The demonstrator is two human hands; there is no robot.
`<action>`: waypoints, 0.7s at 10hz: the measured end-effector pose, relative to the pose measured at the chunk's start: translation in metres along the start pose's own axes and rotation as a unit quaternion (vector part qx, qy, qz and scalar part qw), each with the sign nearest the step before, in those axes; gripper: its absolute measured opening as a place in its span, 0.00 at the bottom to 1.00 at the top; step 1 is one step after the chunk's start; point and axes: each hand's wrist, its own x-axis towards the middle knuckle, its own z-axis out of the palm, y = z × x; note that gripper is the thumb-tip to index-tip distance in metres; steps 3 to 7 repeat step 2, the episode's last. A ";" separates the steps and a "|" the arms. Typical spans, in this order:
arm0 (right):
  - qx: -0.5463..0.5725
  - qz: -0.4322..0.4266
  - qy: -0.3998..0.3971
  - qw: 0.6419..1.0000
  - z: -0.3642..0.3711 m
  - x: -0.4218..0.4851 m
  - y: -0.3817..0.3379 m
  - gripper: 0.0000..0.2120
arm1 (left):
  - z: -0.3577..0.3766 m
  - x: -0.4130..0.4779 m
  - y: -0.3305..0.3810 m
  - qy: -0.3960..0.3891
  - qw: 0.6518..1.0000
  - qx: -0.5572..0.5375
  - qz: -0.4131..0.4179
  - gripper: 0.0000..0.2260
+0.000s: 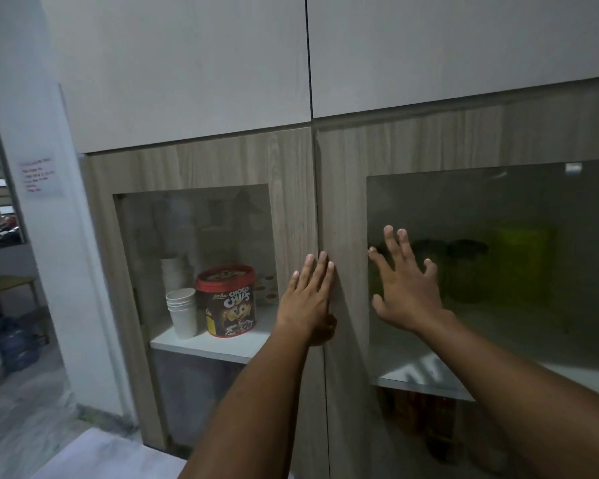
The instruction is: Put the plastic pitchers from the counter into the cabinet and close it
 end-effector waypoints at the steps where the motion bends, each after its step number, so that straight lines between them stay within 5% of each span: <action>1: -0.004 0.014 0.017 1.000 0.003 0.000 -0.003 0.39 | 0.000 -0.002 -0.005 -0.005 1.000 0.008 0.007 0.49; 2: 0.036 0.001 0.097 0.995 -0.011 0.004 -0.013 0.23 | -0.015 -0.007 -0.002 0.029 0.999 -0.015 0.019 0.41; 7: 0.036 0.001 0.097 0.995 -0.011 0.004 -0.013 0.23 | -0.015 -0.007 -0.002 0.029 0.999 -0.015 0.019 0.41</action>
